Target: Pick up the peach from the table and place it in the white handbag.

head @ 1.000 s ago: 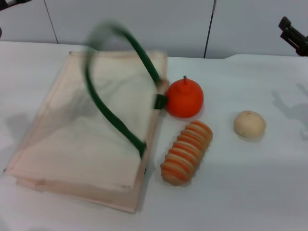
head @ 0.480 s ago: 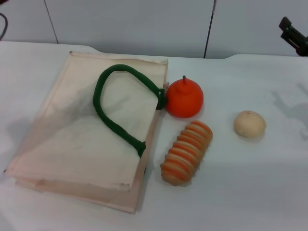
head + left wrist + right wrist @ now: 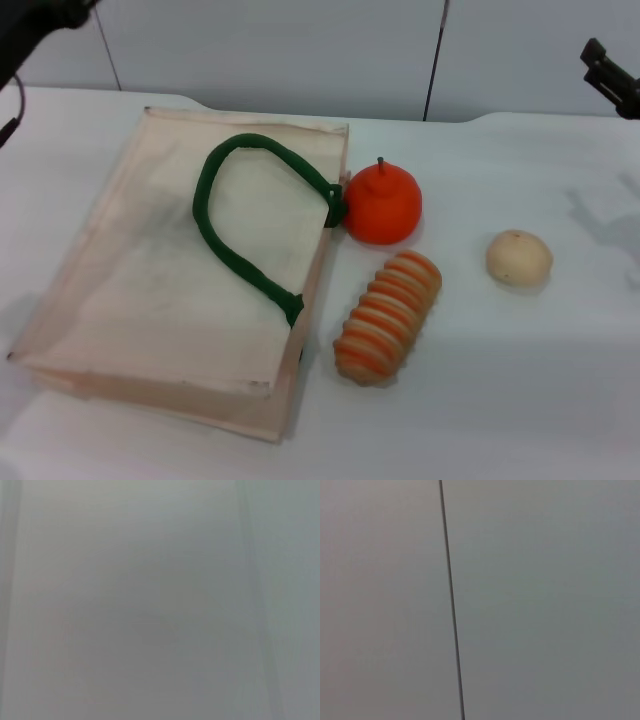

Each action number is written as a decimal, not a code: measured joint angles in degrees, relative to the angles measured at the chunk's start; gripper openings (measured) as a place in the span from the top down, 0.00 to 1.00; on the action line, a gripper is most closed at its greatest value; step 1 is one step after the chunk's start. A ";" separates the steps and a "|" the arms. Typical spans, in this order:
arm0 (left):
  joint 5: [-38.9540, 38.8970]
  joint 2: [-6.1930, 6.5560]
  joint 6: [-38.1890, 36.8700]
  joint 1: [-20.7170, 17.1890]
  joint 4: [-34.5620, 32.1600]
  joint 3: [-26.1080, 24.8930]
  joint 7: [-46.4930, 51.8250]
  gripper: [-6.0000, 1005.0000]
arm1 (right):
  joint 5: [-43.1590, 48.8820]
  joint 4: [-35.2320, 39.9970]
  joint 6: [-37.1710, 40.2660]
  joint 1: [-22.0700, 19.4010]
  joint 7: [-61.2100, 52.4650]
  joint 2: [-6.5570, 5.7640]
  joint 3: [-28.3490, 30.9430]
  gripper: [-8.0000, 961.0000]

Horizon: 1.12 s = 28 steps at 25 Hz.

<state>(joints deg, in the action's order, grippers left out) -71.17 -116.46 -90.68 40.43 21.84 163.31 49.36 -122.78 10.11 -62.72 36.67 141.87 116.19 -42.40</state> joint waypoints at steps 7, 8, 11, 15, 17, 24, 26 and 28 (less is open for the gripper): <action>-13.28 0.06 6.19 -3.15 -10.99 0.14 -6.87 0.15 | -3.60 -1.62 0.58 -0.03 2.72 0.21 0.11 0.07; -13.07 0.06 6.21 -3.17 -11.38 0.23 -7.06 0.15 | -5.23 -2.53 0.40 0.02 3.85 0.22 0.13 0.07; -11.54 -0.02 5.73 -3.31 -14.39 0.42 -8.56 0.15 | -10.30 -5.30 -0.53 0.24 7.93 0.34 0.12 0.07; -13.50 -0.13 6.43 -3.66 -18.71 0.03 -9.13 0.15 | -15.34 -8.23 -3.82 0.38 10.81 0.44 0.12 0.07; -15.60 -0.19 8.38 -3.77 -19.94 0.01 -9.72 0.15 | -17.10 -9.10 -4.80 0.33 11.77 0.44 0.12 0.07; -16.49 -0.05 11.81 -4.00 -20.17 0.30 -7.33 0.15 | -17.91 -9.67 -5.19 0.07 12.43 0.44 0.13 0.07; -16.37 -0.07 11.71 -4.01 -20.22 0.31 -7.29 0.15 | -17.90 -9.67 -5.12 0.06 12.44 0.44 0.12 0.07; -16.29 -0.12 11.67 -4.02 -20.27 0.29 -7.30 0.15 | -17.87 -9.67 -4.98 0.08 12.45 0.44 0.12 0.07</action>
<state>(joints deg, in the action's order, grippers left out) -87.46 -116.58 -79.01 36.41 1.58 163.60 42.06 -140.65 0.44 -67.70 36.75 154.32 116.63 -42.28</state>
